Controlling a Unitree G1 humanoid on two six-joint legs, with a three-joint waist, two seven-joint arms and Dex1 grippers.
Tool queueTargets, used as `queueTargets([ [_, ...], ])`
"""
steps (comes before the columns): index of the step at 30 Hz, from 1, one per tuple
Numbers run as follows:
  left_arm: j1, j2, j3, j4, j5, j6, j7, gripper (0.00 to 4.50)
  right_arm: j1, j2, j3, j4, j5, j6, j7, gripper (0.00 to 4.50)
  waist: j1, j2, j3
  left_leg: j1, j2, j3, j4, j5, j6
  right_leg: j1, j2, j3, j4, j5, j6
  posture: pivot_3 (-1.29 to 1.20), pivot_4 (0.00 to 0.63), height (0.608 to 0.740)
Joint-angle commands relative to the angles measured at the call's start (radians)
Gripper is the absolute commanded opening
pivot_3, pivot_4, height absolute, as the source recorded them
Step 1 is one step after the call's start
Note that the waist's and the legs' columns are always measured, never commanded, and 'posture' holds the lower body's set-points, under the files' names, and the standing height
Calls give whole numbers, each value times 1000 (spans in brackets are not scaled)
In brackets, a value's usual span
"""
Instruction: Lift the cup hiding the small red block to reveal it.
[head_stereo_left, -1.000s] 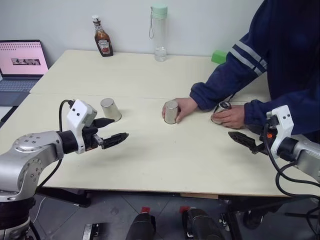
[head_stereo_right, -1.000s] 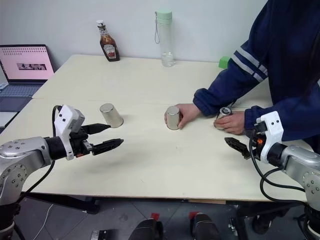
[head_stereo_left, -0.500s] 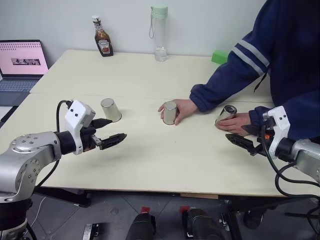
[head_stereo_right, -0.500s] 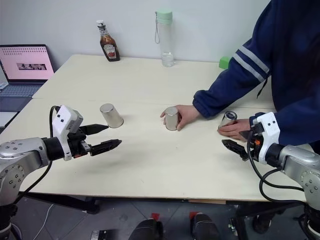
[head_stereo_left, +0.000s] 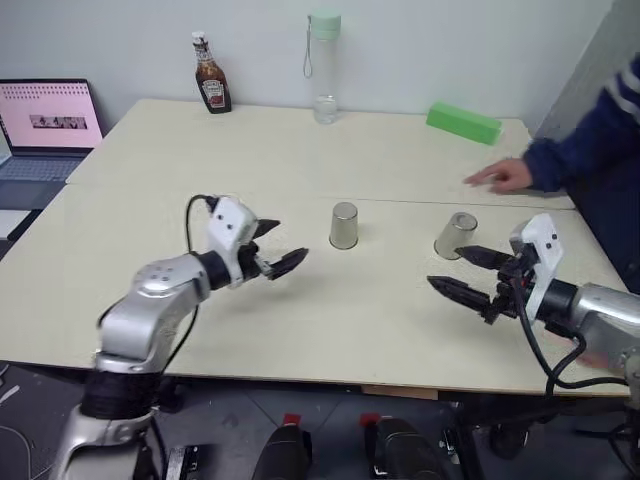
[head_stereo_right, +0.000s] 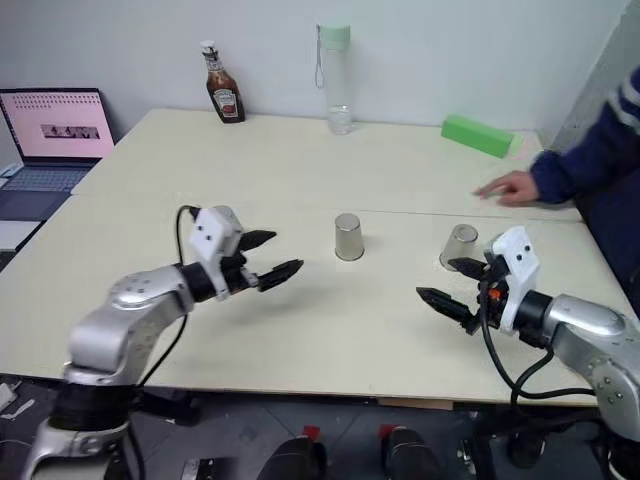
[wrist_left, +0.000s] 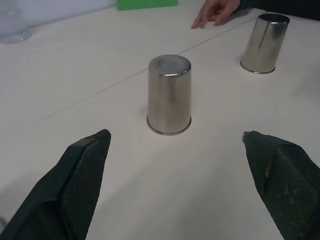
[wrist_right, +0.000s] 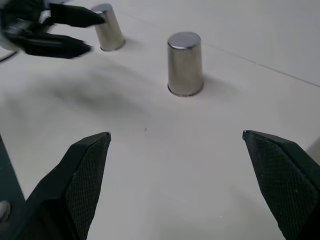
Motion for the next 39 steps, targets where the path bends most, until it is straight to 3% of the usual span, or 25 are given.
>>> queueTargets([
  [1, -79, -76, -33, 178, 88, -167, 33, 4500, 7, 6, -9, -56, 16, -33, -21, 4488, 1, 0, 0, 0, 0, 0, 0, 0, 0, 0, 0, 0, 0, 0, 0, 0, 150, 740],
  [9, -249, -224, -42, 567, 150, -382, 18, 4500, 36, 14, -27, -106, 17, -23, -104, 4488, 1, 0, 0, -1, 0, 1, 0, 0, 0, -1, 0, 0, -1, 1, 1, 0, 150, 740],
  [21, -399, -322, -31, 871, 192, -549, -20, 4500, 72, 3, -70, -162, 67, 3, -194, 4488, -1, 0, 0, -1, -1, 1, 0, 0, 0, -1, 0, 0, 0, 1, 1, 0, 150, 740],
  [31, -461, -340, -10, 996, 210, -620, -20, 2679, 98, 0, -87, -185, 103, 8, -245, 4500, -2, 0, 0, -1, -1, 1, 0, 0, 0, -1, 0, -1, 0, 1, 1, 0, 150, 740],
  [36, -478, -329, 15, 950, 190, -608, -28, 2677, 95, -6, -84, -180, 108, 4, -253, 4500, -2, -1, 0, -1, -1, 2, 0, 0, 0, -1, 0, 0, -1, 1, 2, 0, 150, 740],
  [39, -448, -286, 46, 779, 151, -502, -49, 2677, 91, -3, -70, -170, 106, -1, -253, 4500, -5, -1, 0, -1, 0, 2, 0, 0, 0, -1, 0, 0, -1, 1, 2, 0, 150, 740],
])
